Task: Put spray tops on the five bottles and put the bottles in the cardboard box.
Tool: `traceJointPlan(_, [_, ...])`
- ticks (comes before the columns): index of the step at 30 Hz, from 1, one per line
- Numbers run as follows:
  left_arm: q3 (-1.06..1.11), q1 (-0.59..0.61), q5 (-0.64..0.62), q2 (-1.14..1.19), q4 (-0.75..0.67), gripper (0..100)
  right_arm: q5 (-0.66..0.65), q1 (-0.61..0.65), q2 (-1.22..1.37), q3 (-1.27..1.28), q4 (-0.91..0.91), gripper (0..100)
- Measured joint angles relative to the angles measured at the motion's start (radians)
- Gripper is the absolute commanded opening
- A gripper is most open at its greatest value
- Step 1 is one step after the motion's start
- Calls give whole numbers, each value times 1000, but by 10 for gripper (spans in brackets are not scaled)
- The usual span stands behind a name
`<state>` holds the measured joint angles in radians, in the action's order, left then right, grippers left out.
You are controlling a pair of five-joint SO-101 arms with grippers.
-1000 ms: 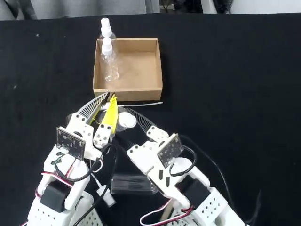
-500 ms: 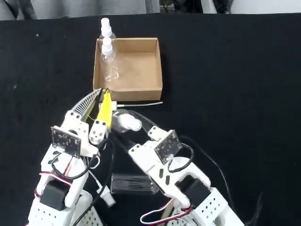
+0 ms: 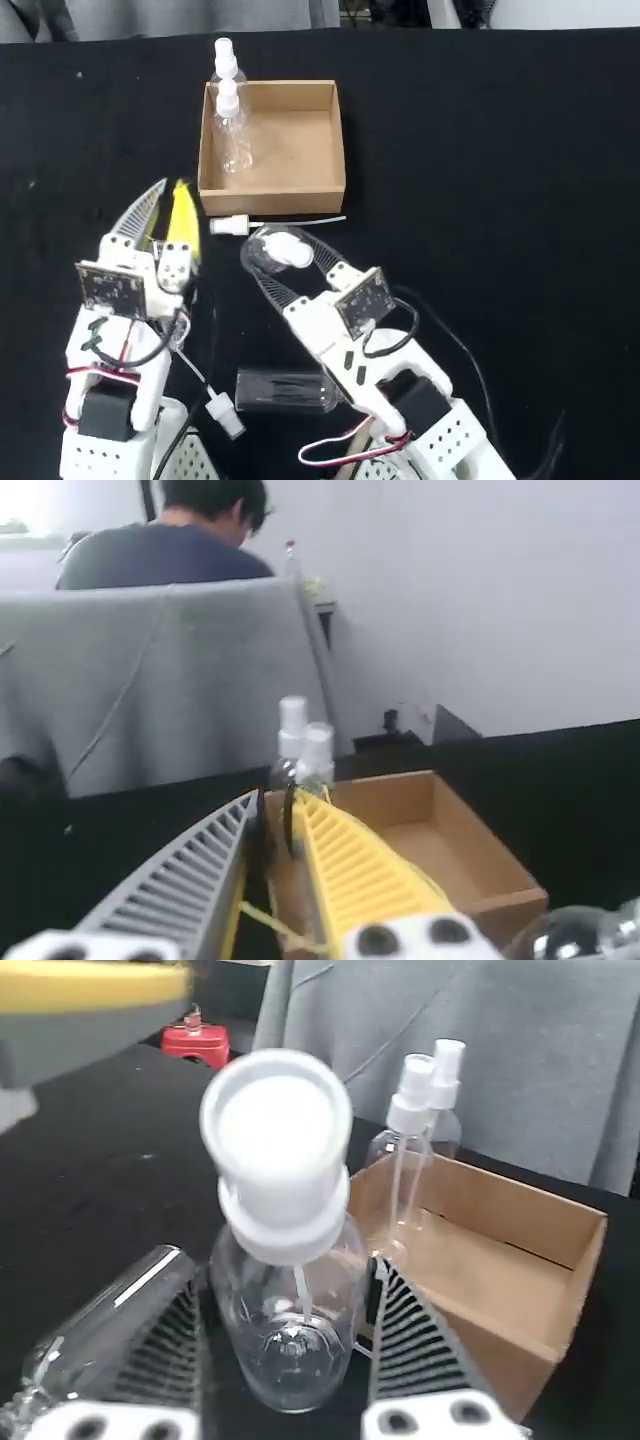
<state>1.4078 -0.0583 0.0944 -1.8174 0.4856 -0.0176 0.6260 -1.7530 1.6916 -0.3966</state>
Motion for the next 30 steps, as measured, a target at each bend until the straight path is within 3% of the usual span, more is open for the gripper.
traceJointPlan(9, [2,140,0,0,120,50,0,-17,0,0,-41,12])
traceJointPlan(17, [173,213,0,2,126,52,0,-21,0,0,-72,12])
traceJointPlan(30, [262,230,0,2,126,55,-6,-21,0,0,-75,12])
